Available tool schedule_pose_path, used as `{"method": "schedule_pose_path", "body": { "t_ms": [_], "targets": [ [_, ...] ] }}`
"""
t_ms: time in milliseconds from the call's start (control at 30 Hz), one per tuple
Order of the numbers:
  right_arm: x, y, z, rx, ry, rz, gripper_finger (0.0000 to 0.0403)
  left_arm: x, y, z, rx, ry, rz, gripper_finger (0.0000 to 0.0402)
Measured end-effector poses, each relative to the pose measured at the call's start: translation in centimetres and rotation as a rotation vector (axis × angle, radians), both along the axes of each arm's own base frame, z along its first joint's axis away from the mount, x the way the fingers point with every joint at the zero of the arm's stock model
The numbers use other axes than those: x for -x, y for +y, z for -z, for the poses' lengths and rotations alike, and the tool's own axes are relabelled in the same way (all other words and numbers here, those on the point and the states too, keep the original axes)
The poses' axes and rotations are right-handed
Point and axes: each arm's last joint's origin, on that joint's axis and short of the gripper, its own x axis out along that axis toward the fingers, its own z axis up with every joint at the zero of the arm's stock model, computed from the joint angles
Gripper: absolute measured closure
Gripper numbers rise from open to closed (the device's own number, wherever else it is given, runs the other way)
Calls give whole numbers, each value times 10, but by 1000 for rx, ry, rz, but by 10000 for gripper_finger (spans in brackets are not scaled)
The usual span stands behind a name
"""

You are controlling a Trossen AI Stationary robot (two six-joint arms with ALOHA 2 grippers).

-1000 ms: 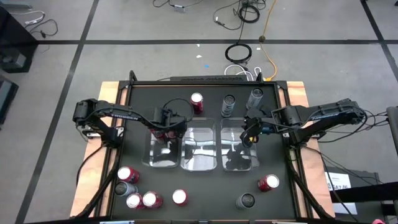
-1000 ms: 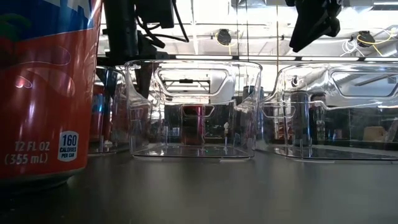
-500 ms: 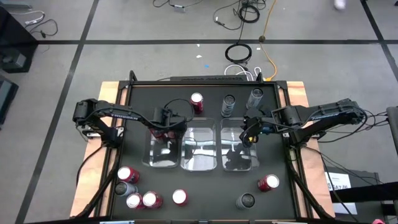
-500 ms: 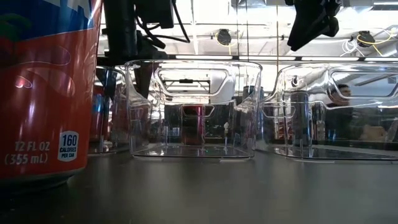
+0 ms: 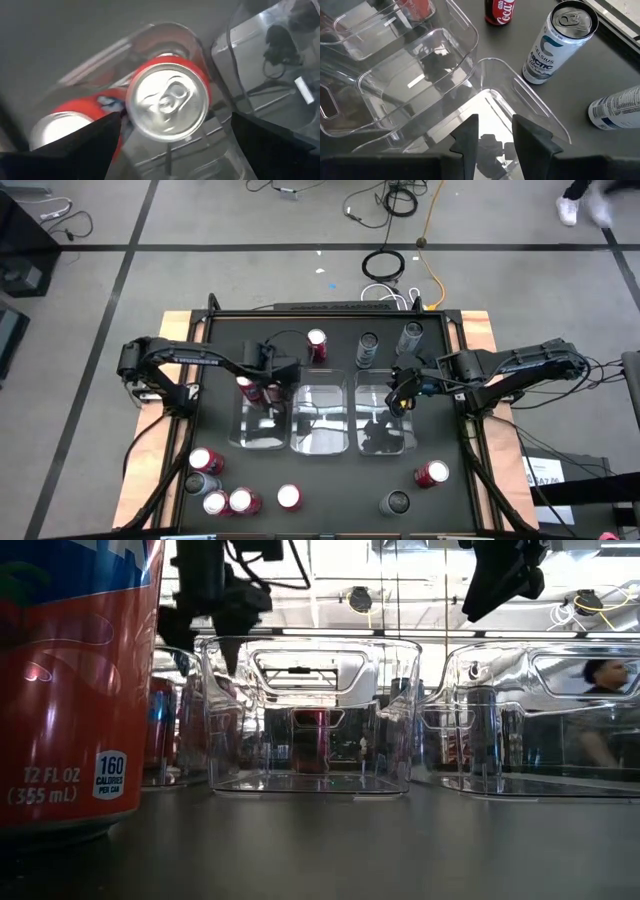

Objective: Sort soda cans
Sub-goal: Put the top red white soda can into the left transparent bin

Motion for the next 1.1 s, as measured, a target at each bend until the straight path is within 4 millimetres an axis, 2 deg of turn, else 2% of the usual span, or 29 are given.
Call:
{"method": "schedule_pose_path", "body": {
  "t_ms": [200, 333, 500, 567, 667, 767, 833, 933, 1100],
  "targets": [
    [-4, 0, -3, 7, -50, -11, 293, 8, 3, -46, -22, 57, 74, 17],
    [-15, -1, -9, 56, -171, 37, 293, 15, 5, -85, -131, 42, 159, 17],
    [-44, -8, -15, 91, -358, 75, 293, 25, 7, -128, -258, -7, 520, 17],
    [-61, -12, -11, 77, -402, 61, 293, 31, 6, -138, -273, -29, 600, 17],
    [-86, -20, 1, 25, -441, 33, 293, 42, 4, -146, -276, -52, 665, 17],
    [-108, -31, 15, -46, -466, 7, 293, 61, 4, -150, -300, -66, 739, 17],
    [-119, -40, 23, -92, -448, 13, 293, 75, 4, -152, -314, -137, 775, 17],
    [-135, -53, 23, -131, -434, 19, 293, 101, 4, -148, -332, -294, 840, 17],
    [-163, -73, 5, -73, -373, -18, 293, 140, 7, -121, -366, -413, 836, 17]
  ]
}}
